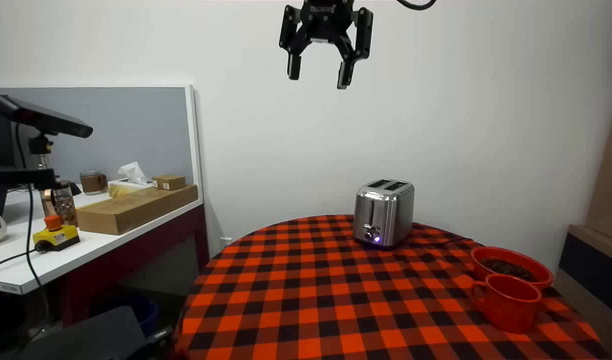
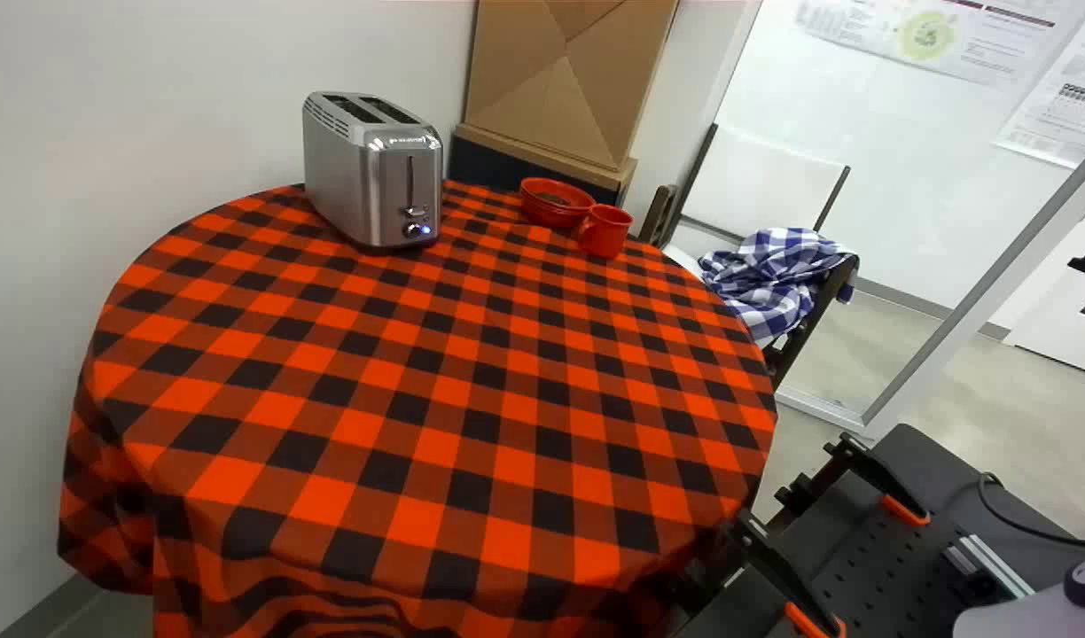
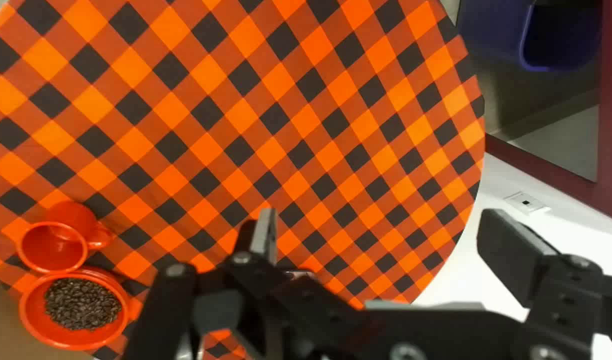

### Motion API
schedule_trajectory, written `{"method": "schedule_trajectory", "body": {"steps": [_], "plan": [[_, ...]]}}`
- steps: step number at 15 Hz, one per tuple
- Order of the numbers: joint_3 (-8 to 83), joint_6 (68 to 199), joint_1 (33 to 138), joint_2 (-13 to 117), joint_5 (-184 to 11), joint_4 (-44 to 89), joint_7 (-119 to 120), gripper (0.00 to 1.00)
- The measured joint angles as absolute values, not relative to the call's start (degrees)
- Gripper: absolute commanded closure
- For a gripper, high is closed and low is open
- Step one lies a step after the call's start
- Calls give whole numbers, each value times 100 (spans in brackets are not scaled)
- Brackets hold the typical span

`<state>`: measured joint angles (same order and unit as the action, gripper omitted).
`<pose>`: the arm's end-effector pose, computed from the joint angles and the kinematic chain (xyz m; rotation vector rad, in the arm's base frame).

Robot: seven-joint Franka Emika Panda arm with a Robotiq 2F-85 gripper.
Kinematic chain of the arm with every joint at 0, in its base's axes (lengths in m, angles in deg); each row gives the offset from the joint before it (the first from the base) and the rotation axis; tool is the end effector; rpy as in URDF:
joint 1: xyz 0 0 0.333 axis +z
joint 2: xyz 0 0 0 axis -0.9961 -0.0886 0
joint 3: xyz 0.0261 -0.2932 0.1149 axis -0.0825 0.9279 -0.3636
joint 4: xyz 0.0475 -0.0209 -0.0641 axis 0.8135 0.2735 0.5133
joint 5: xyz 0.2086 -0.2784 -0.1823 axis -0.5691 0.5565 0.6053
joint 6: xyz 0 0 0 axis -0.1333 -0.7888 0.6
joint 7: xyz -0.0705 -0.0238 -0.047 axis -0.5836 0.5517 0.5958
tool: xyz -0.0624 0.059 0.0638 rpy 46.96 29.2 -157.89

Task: Switch off the toaster

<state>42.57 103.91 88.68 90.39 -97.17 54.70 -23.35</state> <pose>0.4436 -0.0380 0.5469 -2.9373 -0.3173 -0.1032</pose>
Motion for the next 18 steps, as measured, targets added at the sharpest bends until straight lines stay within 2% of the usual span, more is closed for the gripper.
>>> {"method": "schedule_trajectory", "body": {"steps": [7,13,18], "plan": [[4093,10673,8749,9040,-9529,5567,-2258,0],[3514,13201,8666,8734,-8400,6377,-1759,0],[3355,15432,8617,7600,-7597,6732,-1610,0]]}}
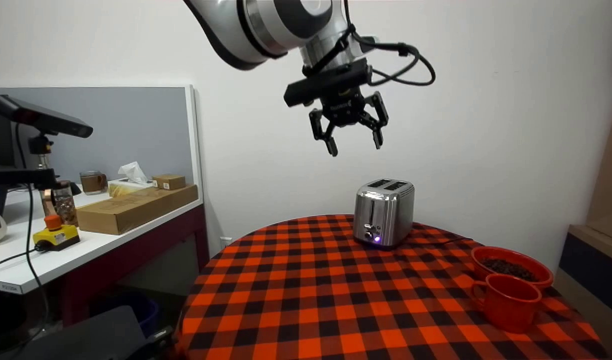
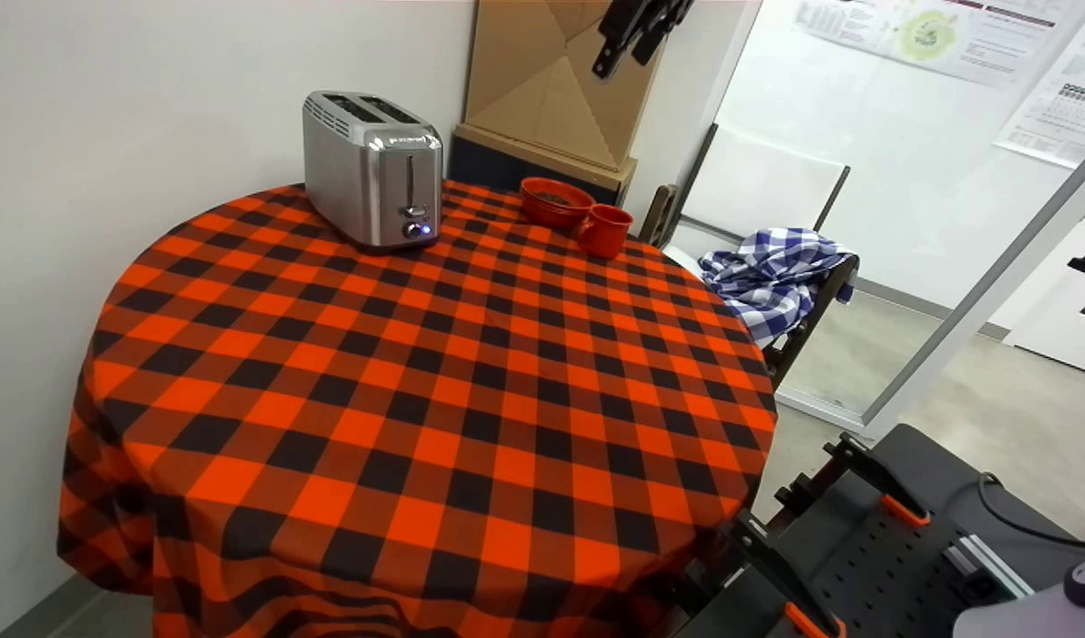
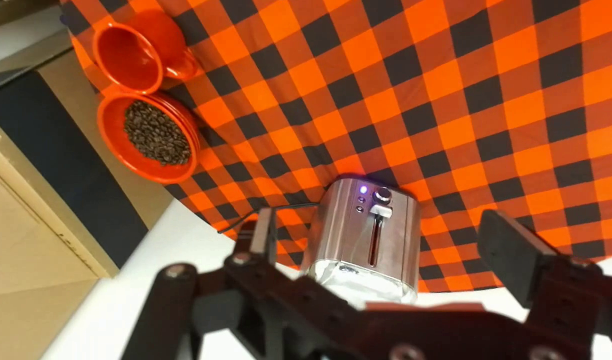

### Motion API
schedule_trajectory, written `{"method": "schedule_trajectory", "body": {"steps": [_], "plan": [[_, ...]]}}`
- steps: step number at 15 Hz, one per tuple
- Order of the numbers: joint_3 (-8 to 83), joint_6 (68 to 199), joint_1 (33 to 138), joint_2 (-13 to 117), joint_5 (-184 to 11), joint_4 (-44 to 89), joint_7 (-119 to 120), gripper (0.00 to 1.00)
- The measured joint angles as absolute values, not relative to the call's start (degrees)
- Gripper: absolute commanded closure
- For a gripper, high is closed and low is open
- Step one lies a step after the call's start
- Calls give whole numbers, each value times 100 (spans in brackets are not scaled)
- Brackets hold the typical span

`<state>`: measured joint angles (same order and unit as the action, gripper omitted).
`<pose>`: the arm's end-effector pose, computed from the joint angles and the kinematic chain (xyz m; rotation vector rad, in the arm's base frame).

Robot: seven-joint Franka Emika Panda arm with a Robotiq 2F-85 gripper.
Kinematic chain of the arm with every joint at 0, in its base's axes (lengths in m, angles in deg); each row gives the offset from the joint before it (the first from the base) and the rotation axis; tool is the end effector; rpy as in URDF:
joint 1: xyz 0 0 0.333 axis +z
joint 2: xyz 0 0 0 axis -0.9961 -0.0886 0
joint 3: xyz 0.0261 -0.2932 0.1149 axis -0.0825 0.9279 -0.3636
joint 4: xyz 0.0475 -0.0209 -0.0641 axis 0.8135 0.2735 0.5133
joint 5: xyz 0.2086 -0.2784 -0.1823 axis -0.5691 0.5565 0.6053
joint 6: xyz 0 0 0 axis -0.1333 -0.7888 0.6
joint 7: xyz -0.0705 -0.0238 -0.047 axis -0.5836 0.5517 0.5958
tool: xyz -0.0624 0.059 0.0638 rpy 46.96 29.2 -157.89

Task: Switch off the toaster

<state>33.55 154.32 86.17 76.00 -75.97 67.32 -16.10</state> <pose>0.5135 0.0182 0.4142 2.8340 0.5938 0.6284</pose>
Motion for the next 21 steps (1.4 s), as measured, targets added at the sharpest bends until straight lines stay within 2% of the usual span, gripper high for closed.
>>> {"method": "schedule_trajectory", "body": {"steps": [6,10,16,21], "plan": [[3470,17746,8523,5526,-6993,6202,-1731,0],[3548,18602,8578,4209,-7008,5339,-1716,0],[3269,18571,8573,2865,-7100,3904,-1715,0],[3200,17912,8618,2231,-7117,2814,-1715,0]]}}
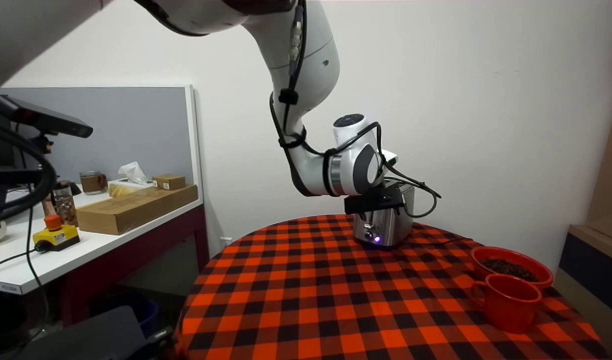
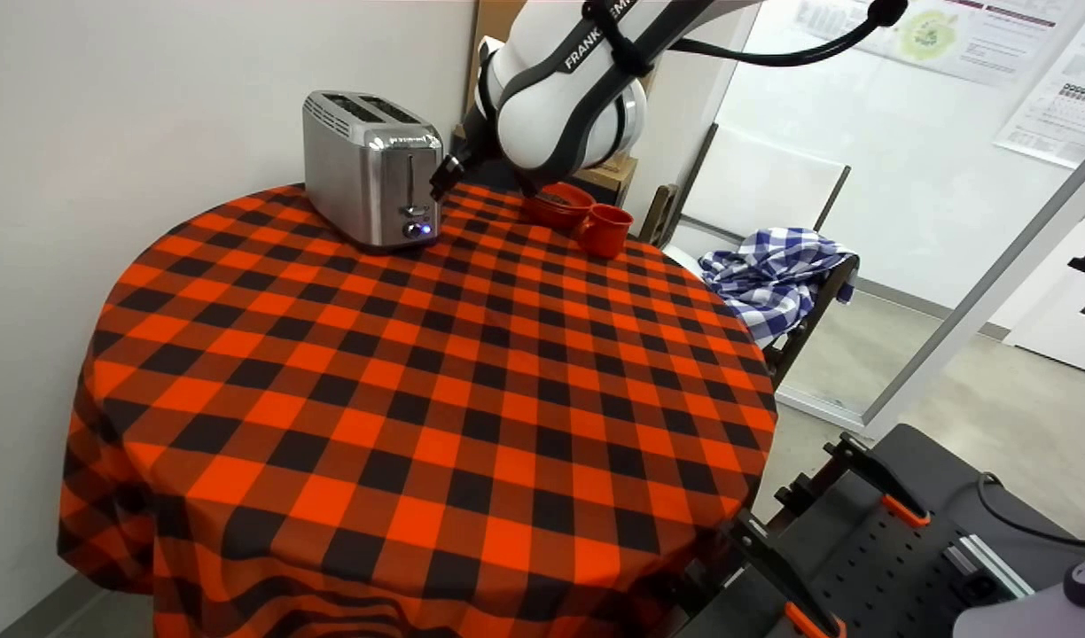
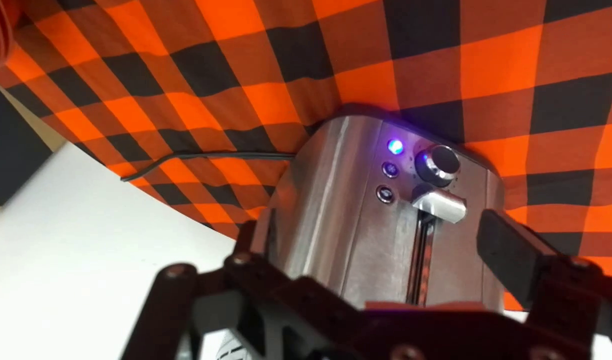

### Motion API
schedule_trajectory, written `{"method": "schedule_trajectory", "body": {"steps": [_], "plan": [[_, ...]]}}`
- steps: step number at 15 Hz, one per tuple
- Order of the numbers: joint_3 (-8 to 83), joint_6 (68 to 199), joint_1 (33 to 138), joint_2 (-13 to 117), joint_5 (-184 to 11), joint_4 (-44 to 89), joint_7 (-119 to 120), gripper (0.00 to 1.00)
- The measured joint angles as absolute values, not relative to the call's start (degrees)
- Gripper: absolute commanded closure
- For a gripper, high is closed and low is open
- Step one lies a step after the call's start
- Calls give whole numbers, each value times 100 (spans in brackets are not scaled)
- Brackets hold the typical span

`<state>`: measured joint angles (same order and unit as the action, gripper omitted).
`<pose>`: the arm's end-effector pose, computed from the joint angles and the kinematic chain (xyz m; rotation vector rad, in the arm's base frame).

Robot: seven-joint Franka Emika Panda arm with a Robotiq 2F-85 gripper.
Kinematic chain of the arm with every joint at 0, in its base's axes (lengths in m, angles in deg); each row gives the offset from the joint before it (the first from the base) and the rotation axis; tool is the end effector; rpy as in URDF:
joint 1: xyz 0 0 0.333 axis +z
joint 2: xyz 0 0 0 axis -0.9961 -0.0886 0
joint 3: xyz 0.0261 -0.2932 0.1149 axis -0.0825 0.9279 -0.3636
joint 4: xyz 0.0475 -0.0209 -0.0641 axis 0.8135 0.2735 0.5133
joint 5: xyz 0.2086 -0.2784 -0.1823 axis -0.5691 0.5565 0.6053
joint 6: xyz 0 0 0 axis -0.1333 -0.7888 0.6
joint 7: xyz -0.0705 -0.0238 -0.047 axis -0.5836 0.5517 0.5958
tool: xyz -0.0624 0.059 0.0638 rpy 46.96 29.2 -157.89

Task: Switch off the toaster

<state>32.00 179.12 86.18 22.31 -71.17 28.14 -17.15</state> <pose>0.7048 0.0575 0.1896 2.7529 0.8083 0.9026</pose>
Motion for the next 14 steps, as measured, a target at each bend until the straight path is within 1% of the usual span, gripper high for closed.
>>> {"method": "schedule_trajectory", "body": {"steps": [7,14], "plan": [[3204,17070,8632,1485,-7184,1655,-1715,0],[3252,16895,8690,930,-7184,1140,-1716,0]]}}
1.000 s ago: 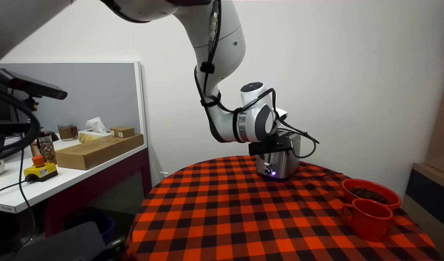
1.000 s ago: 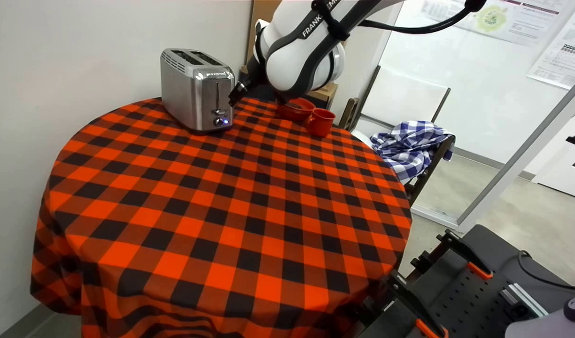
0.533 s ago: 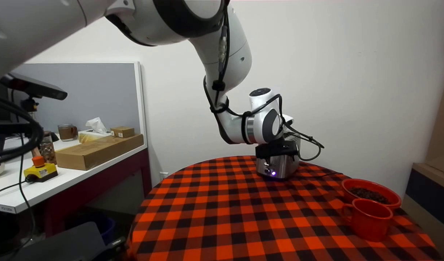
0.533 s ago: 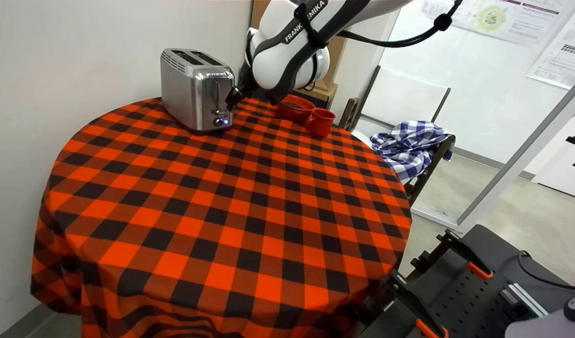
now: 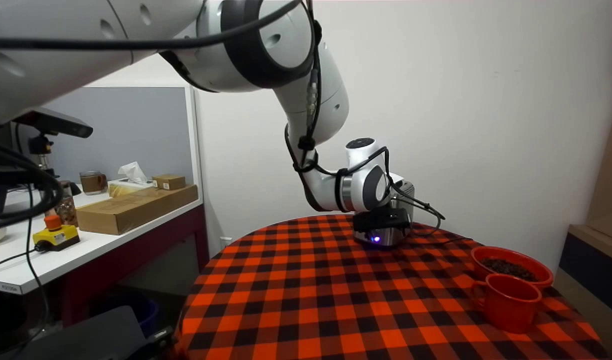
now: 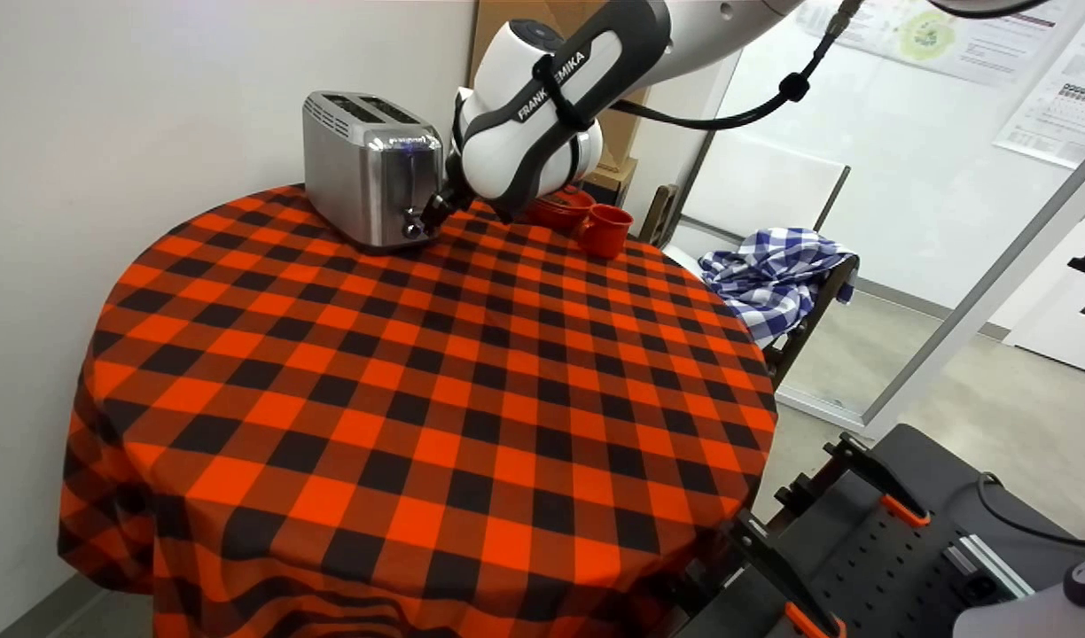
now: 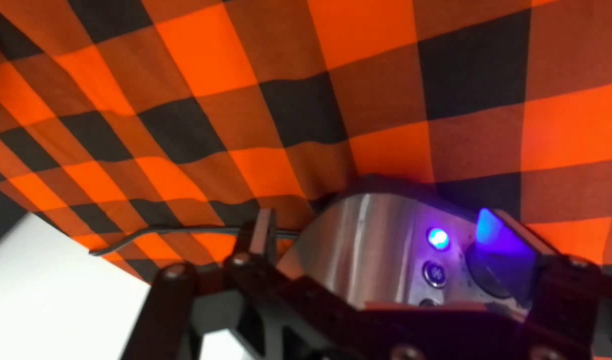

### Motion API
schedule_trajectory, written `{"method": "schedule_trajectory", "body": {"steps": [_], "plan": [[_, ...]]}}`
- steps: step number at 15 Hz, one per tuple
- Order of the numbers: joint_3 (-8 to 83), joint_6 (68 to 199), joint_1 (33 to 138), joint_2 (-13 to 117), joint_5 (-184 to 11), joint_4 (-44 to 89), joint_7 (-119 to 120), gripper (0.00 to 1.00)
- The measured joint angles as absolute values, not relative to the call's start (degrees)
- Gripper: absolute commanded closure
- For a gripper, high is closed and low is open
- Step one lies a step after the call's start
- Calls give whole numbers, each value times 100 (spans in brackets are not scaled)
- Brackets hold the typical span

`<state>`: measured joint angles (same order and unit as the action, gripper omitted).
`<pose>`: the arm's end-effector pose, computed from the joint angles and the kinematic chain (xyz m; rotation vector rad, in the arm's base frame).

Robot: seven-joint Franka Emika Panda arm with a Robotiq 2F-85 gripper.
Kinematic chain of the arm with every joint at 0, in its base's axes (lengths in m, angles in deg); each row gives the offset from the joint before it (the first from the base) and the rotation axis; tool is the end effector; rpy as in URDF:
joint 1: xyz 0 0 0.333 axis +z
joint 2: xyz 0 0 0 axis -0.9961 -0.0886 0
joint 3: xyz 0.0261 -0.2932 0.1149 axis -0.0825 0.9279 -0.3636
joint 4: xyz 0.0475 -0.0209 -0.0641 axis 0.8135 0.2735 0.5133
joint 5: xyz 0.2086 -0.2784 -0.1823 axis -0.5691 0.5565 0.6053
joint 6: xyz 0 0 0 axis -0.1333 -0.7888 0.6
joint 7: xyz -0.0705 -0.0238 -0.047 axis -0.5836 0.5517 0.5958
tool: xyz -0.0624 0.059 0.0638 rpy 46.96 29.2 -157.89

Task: Switch off the toaster

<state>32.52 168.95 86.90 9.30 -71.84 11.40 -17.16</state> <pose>0.7460 0.0549 0.1262 2.7855 0.7814 0.7324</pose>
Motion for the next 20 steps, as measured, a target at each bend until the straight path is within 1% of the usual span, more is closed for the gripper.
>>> {"method": "schedule_trajectory", "body": {"steps": [7,15,20], "plan": [[3354,17030,8661,855,-7184,1127,-1716,0],[3494,18272,8765,661,-7185,1254,-1642,0],[3564,18457,8769,518,-7218,1254,-1611,0]]}}
